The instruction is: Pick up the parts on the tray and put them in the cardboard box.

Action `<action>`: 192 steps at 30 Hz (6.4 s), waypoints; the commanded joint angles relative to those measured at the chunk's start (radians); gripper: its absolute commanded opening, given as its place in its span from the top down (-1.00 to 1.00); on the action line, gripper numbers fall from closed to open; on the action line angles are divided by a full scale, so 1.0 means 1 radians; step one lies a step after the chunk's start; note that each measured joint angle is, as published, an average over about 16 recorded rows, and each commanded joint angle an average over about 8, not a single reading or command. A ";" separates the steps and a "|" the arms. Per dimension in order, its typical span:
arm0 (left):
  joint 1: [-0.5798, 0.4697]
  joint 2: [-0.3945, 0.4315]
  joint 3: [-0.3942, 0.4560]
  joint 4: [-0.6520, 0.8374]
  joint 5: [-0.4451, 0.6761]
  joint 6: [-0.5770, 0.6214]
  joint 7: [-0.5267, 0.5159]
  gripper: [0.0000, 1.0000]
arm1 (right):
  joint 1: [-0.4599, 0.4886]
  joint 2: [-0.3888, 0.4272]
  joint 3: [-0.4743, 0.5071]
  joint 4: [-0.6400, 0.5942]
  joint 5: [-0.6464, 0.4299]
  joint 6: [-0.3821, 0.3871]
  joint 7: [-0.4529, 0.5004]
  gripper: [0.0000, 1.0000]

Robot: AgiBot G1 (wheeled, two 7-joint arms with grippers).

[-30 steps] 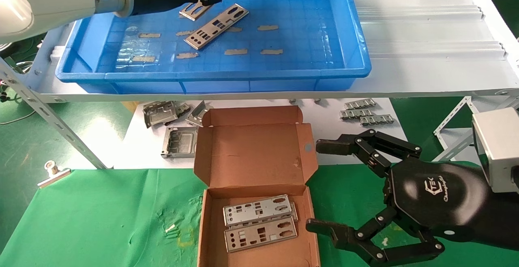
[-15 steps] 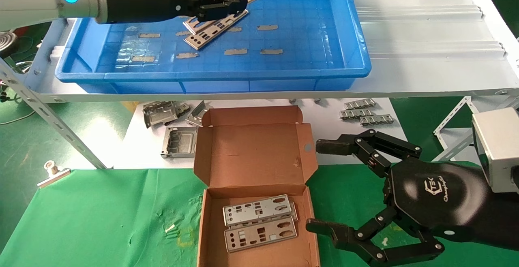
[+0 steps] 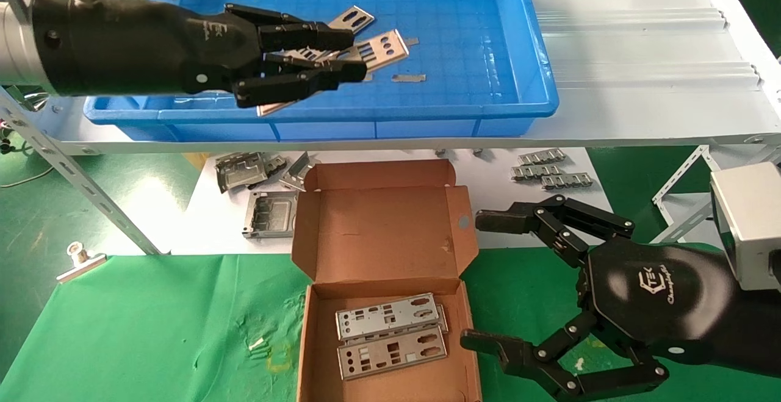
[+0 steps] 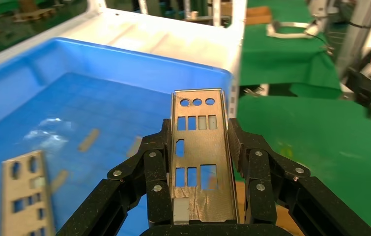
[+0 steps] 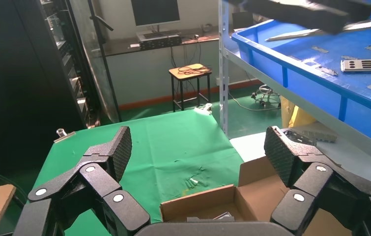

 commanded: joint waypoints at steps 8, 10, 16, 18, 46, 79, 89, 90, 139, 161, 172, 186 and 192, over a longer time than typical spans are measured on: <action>0.176 -0.145 0.039 -0.343 -0.099 0.033 -0.003 1.00 | 0.000 0.000 0.000 0.000 0.000 0.000 0.000 -1.00; 0.228 -0.181 0.049 -0.432 -0.118 0.020 -0.011 1.00 | 0.000 0.000 0.000 0.000 0.000 0.000 0.000 -1.00; 0.387 -0.221 0.064 -0.596 -0.145 -0.044 -0.007 1.00 | 0.000 0.000 0.000 0.000 0.000 0.000 0.000 -1.00; 0.437 -0.212 0.070 -0.618 -0.141 -0.075 0.009 1.00 | 0.000 0.000 0.000 0.000 0.000 0.000 0.000 -1.00; 0.647 0.047 0.134 -0.385 0.005 -0.380 0.295 -0.72 | 0.000 0.000 0.000 0.000 0.000 0.000 0.000 -1.00; 0.595 -0.004 0.078 -0.196 -0.144 -0.057 0.229 -1.00 | 0.000 0.000 0.000 0.000 0.000 0.000 0.000 -1.00; 0.632 -0.058 0.046 -0.226 -0.223 0.025 0.169 -1.00 | 0.000 0.000 0.000 0.000 0.000 0.000 0.000 -1.00; 0.632 -0.057 0.046 -0.226 -0.222 0.023 0.171 -1.00 | 0.000 0.000 0.000 0.000 0.000 0.000 0.000 -1.00; 0.799 -0.333 -0.227 -0.760 -0.331 -0.037 -0.110 -1.00 | 0.000 0.000 0.000 0.000 0.000 0.000 0.000 -1.00; 0.884 -0.472 -0.364 -1.024 -0.393 -0.058 -0.249 -1.00 | 0.000 0.000 0.000 0.000 0.000 0.000 0.000 -1.00; 0.885 -0.473 -0.365 -1.025 -0.395 -0.059 -0.248 -1.00 | -0.001 0.000 0.000 -0.001 0.000 0.001 0.000 -1.00; 0.881 -0.468 -0.359 -1.015 -0.391 -0.058 -0.245 -1.00 | -0.001 0.000 0.000 -0.001 0.000 0.001 0.000 -1.00; 0.881 -0.467 -0.358 -1.013 -0.390 -0.058 -0.245 -1.00 | -0.001 0.000 0.000 -0.001 0.000 0.001 0.000 -1.00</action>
